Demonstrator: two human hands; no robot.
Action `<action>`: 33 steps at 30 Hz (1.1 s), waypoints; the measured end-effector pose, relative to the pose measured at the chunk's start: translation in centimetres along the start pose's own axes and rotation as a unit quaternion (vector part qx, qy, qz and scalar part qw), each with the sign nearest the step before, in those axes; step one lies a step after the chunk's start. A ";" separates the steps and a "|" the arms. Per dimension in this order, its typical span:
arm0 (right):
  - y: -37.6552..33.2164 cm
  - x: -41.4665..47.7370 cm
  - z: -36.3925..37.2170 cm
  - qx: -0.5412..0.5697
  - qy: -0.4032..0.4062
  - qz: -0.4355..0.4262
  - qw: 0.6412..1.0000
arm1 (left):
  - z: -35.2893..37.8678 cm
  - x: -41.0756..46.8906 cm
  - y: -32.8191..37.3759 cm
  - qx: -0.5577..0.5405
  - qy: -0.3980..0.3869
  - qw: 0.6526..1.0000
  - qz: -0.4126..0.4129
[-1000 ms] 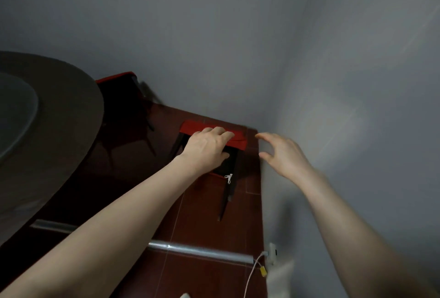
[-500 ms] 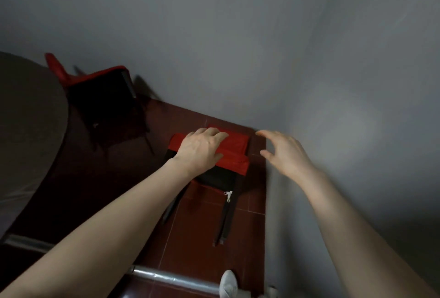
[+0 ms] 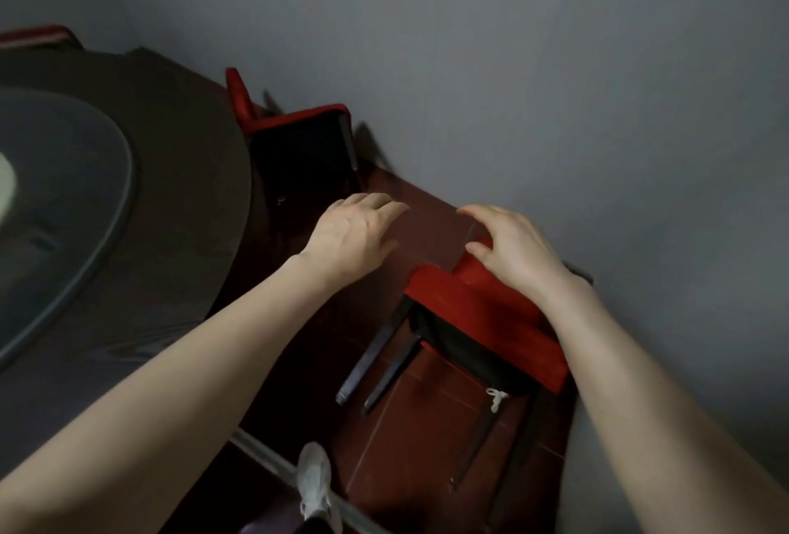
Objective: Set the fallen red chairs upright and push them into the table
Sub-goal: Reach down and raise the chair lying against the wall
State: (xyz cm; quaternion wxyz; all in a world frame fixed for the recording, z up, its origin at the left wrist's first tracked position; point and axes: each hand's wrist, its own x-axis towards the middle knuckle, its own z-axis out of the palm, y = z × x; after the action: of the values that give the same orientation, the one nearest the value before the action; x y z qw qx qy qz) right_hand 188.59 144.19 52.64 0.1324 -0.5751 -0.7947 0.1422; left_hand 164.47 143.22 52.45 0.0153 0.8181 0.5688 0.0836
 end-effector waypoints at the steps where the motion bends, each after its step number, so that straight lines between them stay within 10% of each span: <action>1: -1.0 1.9 0.6 0.000 0.002 0.001 1.000 | -0.3 0.6 -2.2 -0.002 0.002 1.000 0.001; 15: -8.5 22.5 3.8 -0.042 -0.025 0.023 0.999 | -1.3 10.9 -20.8 -0.019 0.002 1.000 0.003; 33: 11.3 49.5 -0.6 -0.066 -0.008 0.186 0.980 | 3.7 53.6 -24.9 -0.012 -0.025 0.975 0.222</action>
State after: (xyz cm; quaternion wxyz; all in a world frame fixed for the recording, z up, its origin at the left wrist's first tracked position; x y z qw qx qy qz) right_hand 183.70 194.73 51.19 0.0593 -0.7188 -0.6828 0.1166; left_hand 160.08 202.30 52.16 0.0205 0.9257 0.3710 0.0714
